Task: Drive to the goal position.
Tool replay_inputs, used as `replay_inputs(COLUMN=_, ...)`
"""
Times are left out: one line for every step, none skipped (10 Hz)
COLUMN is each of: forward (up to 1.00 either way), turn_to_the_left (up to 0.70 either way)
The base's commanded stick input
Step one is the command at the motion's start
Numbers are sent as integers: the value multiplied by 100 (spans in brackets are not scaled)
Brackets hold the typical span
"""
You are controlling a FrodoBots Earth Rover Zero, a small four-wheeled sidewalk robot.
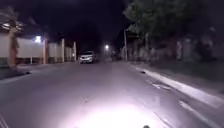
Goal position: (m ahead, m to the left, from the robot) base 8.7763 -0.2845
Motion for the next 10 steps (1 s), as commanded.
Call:
replay_inputs(forward=70, turn_to_the_left=0)
replay_inputs(forward=70, turn_to_the_left=0)
replay_inputs(forward=70, turn_to_the_left=0)
replay_inputs(forward=70, turn_to_the_left=0)
replay_inputs(forward=70, turn_to_the_left=0)
replay_inputs(forward=70, turn_to_the_left=0)
replay_inputs(forward=70, turn_to_the_left=0)
replay_inputs(forward=70, turn_to_the_left=0)
replay_inputs(forward=70, turn_to_the_left=0)
replay_inputs(forward=70, turn_to_the_left=0)
